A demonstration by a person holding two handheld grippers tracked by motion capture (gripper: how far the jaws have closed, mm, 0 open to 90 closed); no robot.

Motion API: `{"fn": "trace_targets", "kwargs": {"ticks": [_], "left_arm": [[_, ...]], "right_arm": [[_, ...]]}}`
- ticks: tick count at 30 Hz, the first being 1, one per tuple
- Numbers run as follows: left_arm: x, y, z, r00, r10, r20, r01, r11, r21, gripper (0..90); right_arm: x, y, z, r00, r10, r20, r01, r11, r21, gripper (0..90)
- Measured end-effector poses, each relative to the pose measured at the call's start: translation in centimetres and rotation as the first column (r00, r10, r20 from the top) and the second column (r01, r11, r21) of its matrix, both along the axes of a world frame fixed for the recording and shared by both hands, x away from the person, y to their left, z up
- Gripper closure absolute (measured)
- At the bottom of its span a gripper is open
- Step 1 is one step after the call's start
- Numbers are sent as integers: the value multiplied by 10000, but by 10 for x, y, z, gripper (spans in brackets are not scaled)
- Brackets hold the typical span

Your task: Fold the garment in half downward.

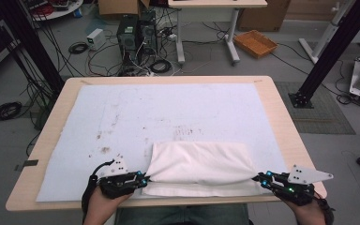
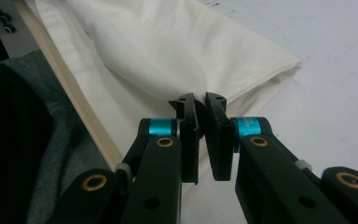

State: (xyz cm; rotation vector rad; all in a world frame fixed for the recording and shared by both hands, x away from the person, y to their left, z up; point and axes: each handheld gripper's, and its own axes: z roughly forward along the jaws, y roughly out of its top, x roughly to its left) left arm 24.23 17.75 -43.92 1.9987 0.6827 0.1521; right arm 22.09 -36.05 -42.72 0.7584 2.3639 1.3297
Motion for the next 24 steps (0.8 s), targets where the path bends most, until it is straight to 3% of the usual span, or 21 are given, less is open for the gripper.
{"fn": "trace_targets", "kwargs": {"ticks": [5,8,9,10,11,12,13,15,18,24], "left_arm": [[-6,5,11,9999,-98,44,98,9999,-31,831],[-7,7,11,9991,-248,-338,250,9997,45,822],[-6,7,10,9985,-290,-462,295,9995,102,789],[-6,7,11,9990,-138,-426,142,9999,84,697],[-5,7,13,9991,106,-406,-103,9999,79,573],[-4,7,15,9987,293,-417,-290,9996,72,500],[-4,8,17,9982,461,-396,-465,9989,-86,493],[-3,9,20,9980,580,-257,-589,9977,-323,459],[3,6,21,9977,637,-245,-646,9972,-369,424],[38,-8,16,9904,1366,-230,-1365,9906,40,378]], "right_arm": [[-11,-7,6,10000,-31,59,31,10000,65,853],[-20,-10,5,10000,9,3,-9,9999,145,851],[-23,-10,3,10000,39,35,-39,10000,46,841],[-25,-10,0,10000,46,-12,-47,10000,-79,783],[-25,-10,-1,10000,33,14,-33,10000,-16,673],[-24,-12,-1,9999,-103,40,102,9998,180,631],[-23,-14,0,9998,-209,-46,211,9990,383,618],[-19,-18,5,9986,-525,6,524,9967,613,580],[-8,-18,12,9963,-847,113,841,9952,492,541],[38,-1,16,9946,-1040,-33,1040,9945,103,500]]}}
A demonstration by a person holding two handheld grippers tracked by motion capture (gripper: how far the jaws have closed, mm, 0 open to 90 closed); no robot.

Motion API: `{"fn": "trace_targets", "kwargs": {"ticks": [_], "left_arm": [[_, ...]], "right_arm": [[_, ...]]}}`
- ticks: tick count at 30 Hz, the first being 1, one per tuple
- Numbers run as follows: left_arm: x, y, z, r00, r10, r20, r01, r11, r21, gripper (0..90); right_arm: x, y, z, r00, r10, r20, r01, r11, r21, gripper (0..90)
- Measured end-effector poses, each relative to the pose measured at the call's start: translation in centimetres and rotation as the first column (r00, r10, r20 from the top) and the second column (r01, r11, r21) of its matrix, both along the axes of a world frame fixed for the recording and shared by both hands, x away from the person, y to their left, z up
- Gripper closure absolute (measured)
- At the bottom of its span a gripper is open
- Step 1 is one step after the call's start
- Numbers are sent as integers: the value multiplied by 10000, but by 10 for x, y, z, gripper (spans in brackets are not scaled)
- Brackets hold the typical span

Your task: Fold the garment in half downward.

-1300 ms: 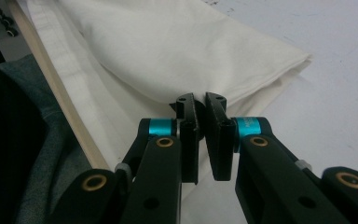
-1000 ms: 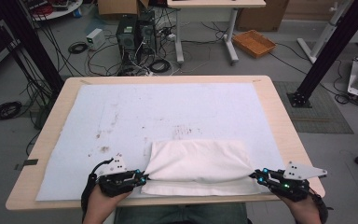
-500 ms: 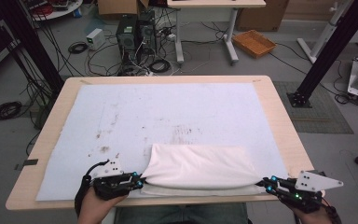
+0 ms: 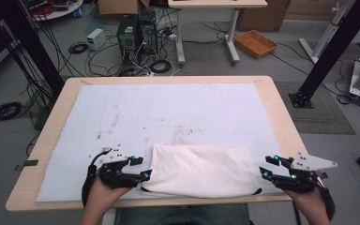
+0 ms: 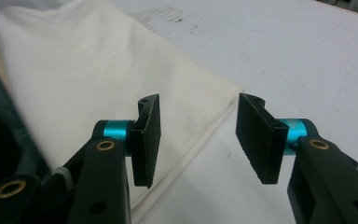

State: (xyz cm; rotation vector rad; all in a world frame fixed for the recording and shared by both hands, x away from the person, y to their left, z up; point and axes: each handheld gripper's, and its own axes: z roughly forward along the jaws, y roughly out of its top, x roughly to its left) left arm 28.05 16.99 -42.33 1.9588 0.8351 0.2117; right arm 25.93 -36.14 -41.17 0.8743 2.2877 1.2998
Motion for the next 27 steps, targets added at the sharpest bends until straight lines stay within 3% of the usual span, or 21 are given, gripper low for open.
{"fn": "trace_targets", "kwargs": {"ticks": [5,7,9,11,13,15,21,23,27], "left_arm": [[40,-12,-10,9977,483,-466,-473,9987,205,369],[54,-16,-16,9930,988,-653,-948,9936,609,368],[65,-18,-22,9893,1133,-925,-1084,9925,560,369],[72,-20,-27,9872,1069,-1180,-1016,9936,500,375],[74,-22,-28,9879,1152,-1041,-1110,9928,458,408],[73,-23,-28,9885,1207,-910,-1150,9912,655,438],[64,-31,-25,9961,683,-551,-601,9884,1398,725],[64,-33,-25,9972,432,-615,-348,9906,1319,841],[63,-32,-24,9983,449,-378,-395,9903,1330,859]], "right_arm": [[52,16,-9,9977,-243,-625,243,9997,0,494],[68,22,-16,9944,-261,-1022,256,9997,-61,495],[82,26,-25,9893,-368,-1409,346,9992,-177,500],[93,29,-33,9781,-405,-2044,326,9986,-415,502],[97,30,-39,9728,-439,-2273,307,9976,-614,536],[96,29,-39,9752,-447,-2166,314,9974,-642,603],[91,32,-39,9797,189,-1996,-337,9969,-710,857],[91,33,-39,9794,229,-2007,-385,9965,-744,874],[91,32,-37,9866,276,-1610,-418,9955,-851,886]]}}
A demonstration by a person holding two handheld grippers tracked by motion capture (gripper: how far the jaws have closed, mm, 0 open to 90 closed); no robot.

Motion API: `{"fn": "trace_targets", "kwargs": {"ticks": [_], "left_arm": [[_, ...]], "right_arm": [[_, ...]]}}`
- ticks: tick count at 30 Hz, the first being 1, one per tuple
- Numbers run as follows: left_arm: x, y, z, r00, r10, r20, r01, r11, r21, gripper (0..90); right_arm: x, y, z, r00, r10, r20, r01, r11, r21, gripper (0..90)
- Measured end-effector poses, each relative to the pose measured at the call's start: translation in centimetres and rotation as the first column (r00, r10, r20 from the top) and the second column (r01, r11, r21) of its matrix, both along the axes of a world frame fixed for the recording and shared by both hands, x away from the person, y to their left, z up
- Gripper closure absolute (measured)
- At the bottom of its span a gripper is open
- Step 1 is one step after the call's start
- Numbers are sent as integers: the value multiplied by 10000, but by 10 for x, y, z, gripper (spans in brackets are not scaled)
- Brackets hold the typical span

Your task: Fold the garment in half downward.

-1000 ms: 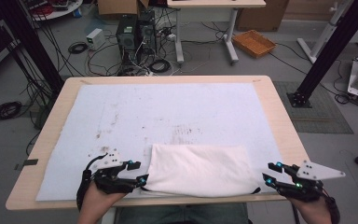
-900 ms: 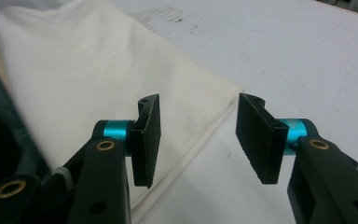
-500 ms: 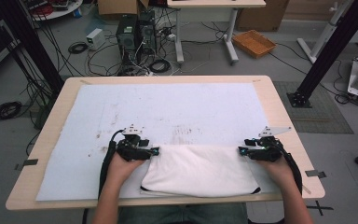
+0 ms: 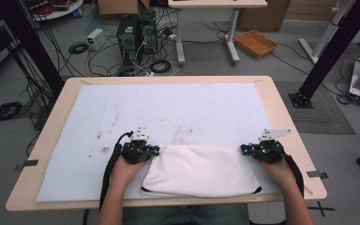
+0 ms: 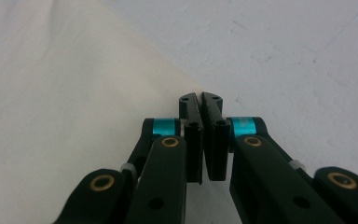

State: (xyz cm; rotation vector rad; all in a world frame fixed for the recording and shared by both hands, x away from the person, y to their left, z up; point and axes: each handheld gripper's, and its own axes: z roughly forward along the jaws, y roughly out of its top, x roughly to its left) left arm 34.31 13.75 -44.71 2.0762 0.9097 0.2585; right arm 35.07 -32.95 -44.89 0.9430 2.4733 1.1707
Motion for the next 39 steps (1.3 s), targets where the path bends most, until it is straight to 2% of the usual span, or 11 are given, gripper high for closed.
{"fn": "trace_targets", "kwargs": {"ticks": [5,10,12,14,18,27,29,31,33,36,39], "left_arm": [[2,6,3,9991,254,354,-241,9991,-361,862],[8,8,0,9970,612,473,-587,9970,-512,863],[13,8,-1,9958,768,495,-740,9957,-559,862],[18,8,-1,9959,760,486,-750,9969,-238,863],[29,6,2,9949,905,456,-901,9959,-107,862],[41,5,3,9933,1088,382,-1082,9940,-185,859],[40,4,3,9902,1266,594,-1271,9919,46,798],[37,7,5,9885,1440,466,-1447,9894,123,675],[32,13,6,9874,1507,485,-1494,9883,-299,580],[21,24,10,9836,1713,568,-1647,9807,-1053,508],[9,32,13,9800,1897,605,-1790,9725,-1492,419]], "right_arm": [[5,1,6,9991,-92,423,96,9999,-89,888],[21,3,11,9978,-118,646,124,9999,-92,888],[28,3,11,9981,-168,594,180,9997,-190,888],[34,3,11,9984,-222,523,233,9995,-222,888],[42,2,12,9981,-331,515,342,9992,-204,888],[63,0,10,9965,-778,295,783,9968,-164,887],[66,1,11,9957,-862,352,869,9960,-192,870],[65,1,13,9869,-1454,705,1482,9883,-355,765],[62,-2,15,9822,-1701,798,1731,9844,-314,735],[55,-3,19,9770,-1863,1037,1866,9824,77,630],[48,-1,21,9781,-1825,996,1813,9832,211,521]]}}
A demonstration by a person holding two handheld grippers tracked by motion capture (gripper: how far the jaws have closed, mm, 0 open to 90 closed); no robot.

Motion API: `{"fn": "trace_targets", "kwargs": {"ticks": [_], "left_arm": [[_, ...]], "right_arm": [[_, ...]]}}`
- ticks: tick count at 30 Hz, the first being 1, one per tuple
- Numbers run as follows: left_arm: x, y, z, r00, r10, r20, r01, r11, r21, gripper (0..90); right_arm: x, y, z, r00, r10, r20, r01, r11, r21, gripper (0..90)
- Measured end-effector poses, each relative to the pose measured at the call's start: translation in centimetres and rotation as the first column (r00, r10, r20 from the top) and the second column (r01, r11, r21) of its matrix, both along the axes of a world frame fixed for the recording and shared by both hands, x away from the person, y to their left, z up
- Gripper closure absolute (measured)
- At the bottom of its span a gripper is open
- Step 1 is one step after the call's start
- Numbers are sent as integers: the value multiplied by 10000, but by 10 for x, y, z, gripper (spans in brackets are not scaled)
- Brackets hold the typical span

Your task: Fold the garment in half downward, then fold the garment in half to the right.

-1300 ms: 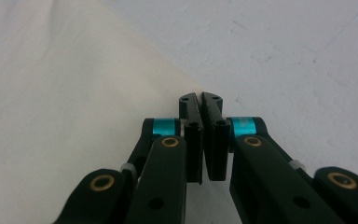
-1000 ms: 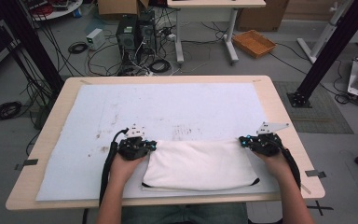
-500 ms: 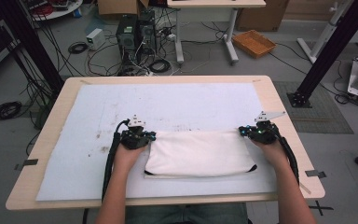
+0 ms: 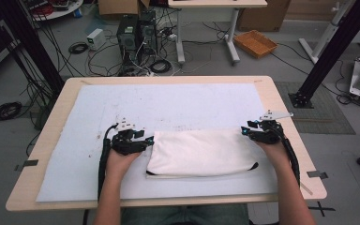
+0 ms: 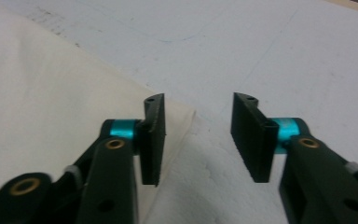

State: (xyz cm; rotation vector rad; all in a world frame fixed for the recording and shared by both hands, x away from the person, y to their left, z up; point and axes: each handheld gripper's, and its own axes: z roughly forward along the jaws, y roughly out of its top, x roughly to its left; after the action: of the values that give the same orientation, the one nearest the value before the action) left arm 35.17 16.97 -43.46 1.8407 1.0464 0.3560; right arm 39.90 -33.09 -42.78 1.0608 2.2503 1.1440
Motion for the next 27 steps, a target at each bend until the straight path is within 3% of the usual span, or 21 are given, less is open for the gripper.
{"fn": "trace_targets", "kwargs": {"ticks": [3,5,7,9,11,13,18,21,25,27], "left_arm": [[-12,7,2,10000,38,53,-37,9999,-139,339],[-20,11,2,9999,-89,125,92,9998,-200,331],[-24,11,5,9981,-560,272,564,9983,-132,290],[-31,9,10,9915,-1161,593,1164,9932,-2,269],[-37,9,13,9884,-1350,691,1373,9901,-298,269],[-40,7,13,9879,-1500,400,1519,9872,-495,262],[-44,-4,11,9810,-1933,-184,1932,9811,-109,249],[-50,-7,7,9798,-1941,-487,1941,9810,-42,248],[-57,-10,0,9812,-1585,-1101,1629,9861,322,248],[-61,-12,-4,9743,-1726,-1448,1830,9812,612,291]], "right_arm": [[-4,2,0,9998,-75,-161,79,9997,247,418],[-6,3,1,9997,-112,-221,120,9993,350,371],[-7,5,2,9996,-23,-272,37,9987,502,316],[-9,7,5,9997,0,-253,20,9970,771,283],[-11,10,9,9998,61,-196,-42,9954,957,277],[-13,13,13,9999,141,-49,-135,9949,1004,267],[-14,22,23,9997,183,147,-195,9958,892,254],[-15,26,27,9993,237,276,-261,9957,893,254],[-14,32,28,9991,338,271,-362,9951,922,254],[-13,35,28,9988,400,299,-425,9950,902,254]]}}
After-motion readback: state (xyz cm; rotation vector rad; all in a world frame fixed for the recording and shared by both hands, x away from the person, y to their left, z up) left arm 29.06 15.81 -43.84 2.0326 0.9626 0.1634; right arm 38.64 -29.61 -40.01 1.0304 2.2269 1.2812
